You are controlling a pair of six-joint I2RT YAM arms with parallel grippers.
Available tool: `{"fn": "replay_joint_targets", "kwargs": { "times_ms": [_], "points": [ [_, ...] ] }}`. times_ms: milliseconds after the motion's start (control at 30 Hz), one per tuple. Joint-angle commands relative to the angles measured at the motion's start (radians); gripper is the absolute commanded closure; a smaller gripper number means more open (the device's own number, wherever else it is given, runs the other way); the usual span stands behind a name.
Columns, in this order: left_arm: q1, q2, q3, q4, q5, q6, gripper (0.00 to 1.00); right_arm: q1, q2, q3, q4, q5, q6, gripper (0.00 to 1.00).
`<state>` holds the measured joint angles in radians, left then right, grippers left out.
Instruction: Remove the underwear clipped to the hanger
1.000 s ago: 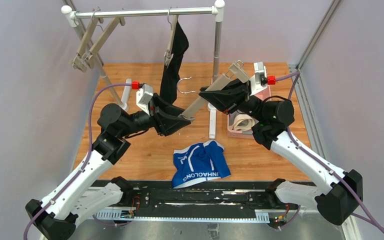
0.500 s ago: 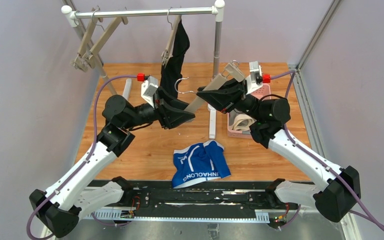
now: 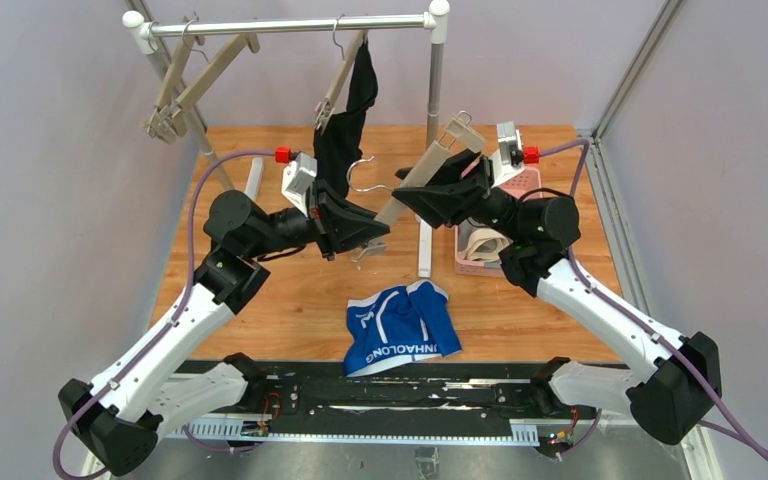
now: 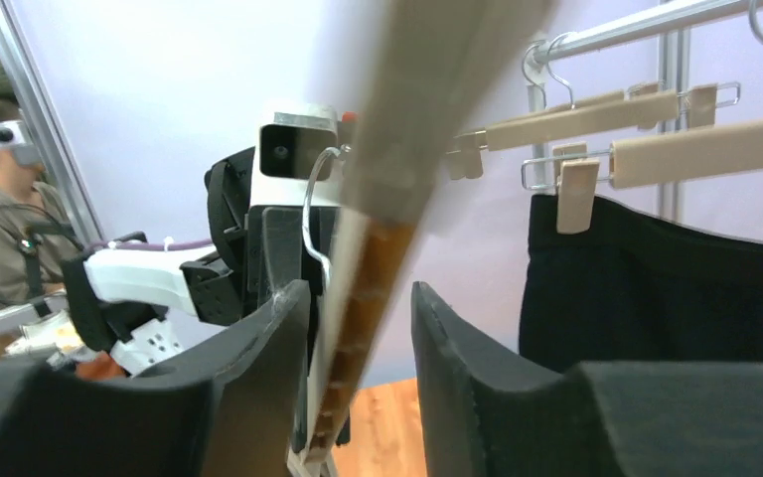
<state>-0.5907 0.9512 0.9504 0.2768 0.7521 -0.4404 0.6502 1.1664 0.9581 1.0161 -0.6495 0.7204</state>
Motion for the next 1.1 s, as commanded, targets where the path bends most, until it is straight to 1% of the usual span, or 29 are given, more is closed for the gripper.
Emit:
{"fn": "replay_joint_targets", "kwargs": {
  "times_ms": [0,33,100,167,233,333,367,467,567,733,900,1067],
  "points": [
    [-0.009,-0.06,0.059,-0.03,-0.054,-0.04,1.0,0.002,-0.034,-0.028,-0.073,0.041,-0.102,0.4],
    [-0.01,-0.068,0.078,-0.084,-0.062,-0.022,1.0,0.001,-0.05,-0.035,-0.1,0.038,-0.123,0.36],
    [-0.01,-0.089,0.118,-0.262,-0.095,0.034,1.0,0.002,-0.081,-0.04,-0.203,0.027,-0.181,0.34],
    [-0.009,-0.12,0.179,-0.484,-0.182,0.142,1.0,0.01,-0.119,-0.038,-0.381,0.037,-0.274,0.33],
    [-0.009,-0.149,0.242,-0.709,-0.31,0.22,1.0,0.037,-0.161,-0.027,-0.621,0.113,-0.408,0.33],
    [-0.009,-0.205,0.311,-0.936,-0.451,0.278,1.0,0.099,-0.188,-0.019,-0.928,0.285,-0.591,0.32],
    [-0.009,-0.227,0.327,-0.989,-0.487,0.285,1.0,0.117,-0.189,-0.025,-0.997,0.341,-0.62,0.32],
    [-0.009,-0.279,0.374,-1.143,-0.574,0.277,1.0,0.173,-0.164,-0.058,-1.145,0.426,-0.67,0.31],
    [-0.009,-0.313,0.408,-1.254,-0.671,0.25,1.0,0.247,-0.114,-0.105,-1.208,0.493,-0.697,0.3],
    [-0.009,-0.348,0.413,-1.355,-0.878,0.221,1.0,0.386,0.002,-0.135,-1.21,0.552,-0.724,0.28],
    [-0.009,-0.332,0.424,-1.401,-1.068,0.225,1.0,0.421,0.114,-0.136,-1.19,0.507,-0.716,0.27],
    [-0.009,-0.302,0.422,-1.409,-1.164,0.224,1.0,0.449,0.222,-0.133,-1.17,0.458,-0.71,0.27]
  ]
}}
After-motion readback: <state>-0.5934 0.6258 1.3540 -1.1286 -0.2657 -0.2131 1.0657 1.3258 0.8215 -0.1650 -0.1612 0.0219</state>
